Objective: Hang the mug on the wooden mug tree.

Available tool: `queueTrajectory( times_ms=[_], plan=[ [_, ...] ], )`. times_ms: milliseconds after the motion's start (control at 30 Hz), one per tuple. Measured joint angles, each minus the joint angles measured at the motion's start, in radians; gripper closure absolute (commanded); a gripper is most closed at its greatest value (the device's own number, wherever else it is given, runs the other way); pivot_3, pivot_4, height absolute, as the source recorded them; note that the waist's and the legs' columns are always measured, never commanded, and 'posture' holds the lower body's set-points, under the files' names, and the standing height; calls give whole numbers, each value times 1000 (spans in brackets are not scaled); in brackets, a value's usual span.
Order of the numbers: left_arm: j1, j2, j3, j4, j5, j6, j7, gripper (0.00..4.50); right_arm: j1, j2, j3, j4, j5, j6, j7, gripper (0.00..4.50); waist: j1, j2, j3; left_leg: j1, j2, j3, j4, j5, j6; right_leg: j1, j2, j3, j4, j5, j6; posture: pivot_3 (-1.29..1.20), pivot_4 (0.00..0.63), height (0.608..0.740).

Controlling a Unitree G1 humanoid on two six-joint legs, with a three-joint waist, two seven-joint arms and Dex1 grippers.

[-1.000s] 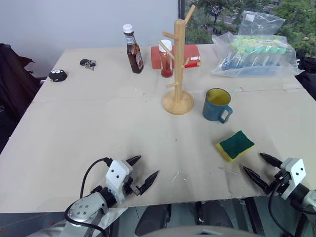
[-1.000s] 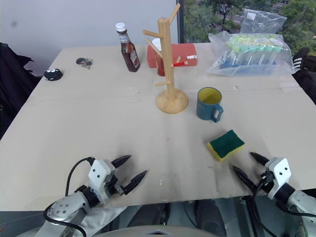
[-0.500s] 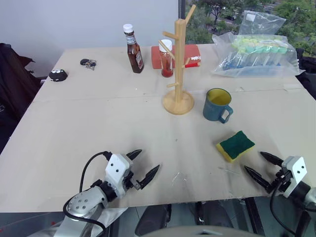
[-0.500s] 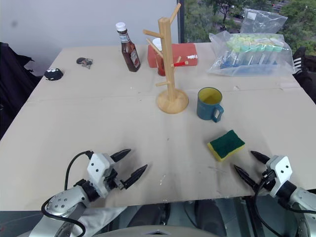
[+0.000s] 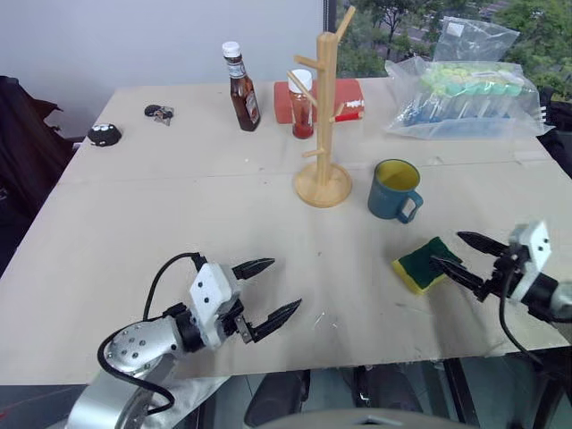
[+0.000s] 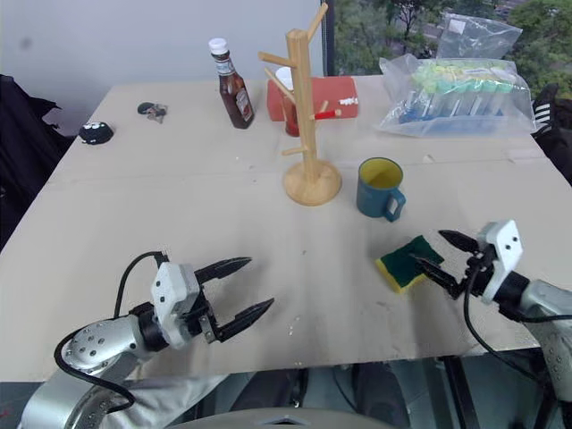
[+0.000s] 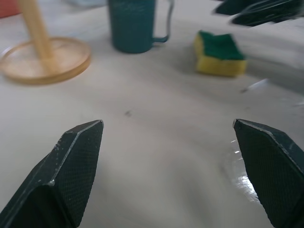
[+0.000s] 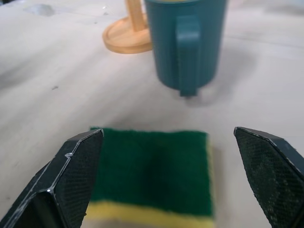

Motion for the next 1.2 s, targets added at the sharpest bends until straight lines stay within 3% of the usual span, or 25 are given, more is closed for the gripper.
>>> queueTrajectory(
  times_ms=[200, 233, 300, 533, 567, 700, 867, 1100, 1200],
  plan=[
    [-21, 59, 3, -57, -55, 55, -38, 0, -42, -53, 96, 56, -102, 100, -35, 43, 0, 0, 0, 0, 0, 0, 0, 0, -1, -1, 0, 0, -1, 1, 1, 0, 150, 740],
    [-22, 63, 4, -63, -59, 56, -39, 0, -42, -61, 97, 52, -96, 122, -32, 538, 0, 0, 0, 0, 0, 0, 0, 0, 0, -1, 0, 0, -1, 1, 1, 0, 150, 740],
    [-21, 71, 6, -69, -70, 56, -51, 0, -41, -72, 97, 32, -75, 172, -17, 1081, 0, 0, 0, 0, 0, 0, 0, -1, 0, 0, 0, 0, -1, 1, 1, 0, 150, 740],
    [-27, 73, 6, -72, -76, 31, -88, 0, -40, -72, 98, 6, -60, 230, -13, 4334, 1, -1, 0, 0, 0, 0, 0, -1, 1, 0, 0, -1, -1, 0, 0, 0, 150, 740],
    [-33, 73, 6, -73, -77, 28, -96, 0, -39, -72, 98, 4, -61, 230, -13, 4433, 1, -1, 0, 0, 0, 0, 0, -1, 1, 0, 0, -1, -1, 0, 0, 0, 150, 740],
    [-62, 73, -1, -73, -95, 25, -118, 0, -43, -66, 79, 26, -59, 229, -24, 4433, 1, -1, 0, 0, 0, 1, 0, -1, 1, 0, 0, -1, -1, 0, 1, 0, 150, 740],
    [-160, 73, -15, -73, -145, 54, -126, 0, -148, -81, 3, 206, -87, 215, -58, 4433, -1, -1, 1, 0, 0, 3, 1, -1, 1, 0, 1, -1, -1, 1, 1, 0, 150, 740],
    [-428, 43, -104, -40, -203, 141, -119, 0, -561, -131, 22, 830, -266, 78, -126, 4433, -8, -1, 2, 2, 0, 7, 0, 2, -4, 0, 6, 2, -1, 2, -1, 0, 150, 740],
    [-471, 29, -131, 2, -191, 147, -118, 0, -656, -125, 45, 1005, -326, -30, -127, 3572, -13, -1, 2, 0, 1, 9, -2, 2, -4, -3, 6, 3, -1, 4, 1, 0, 150, 740]
  ],
)
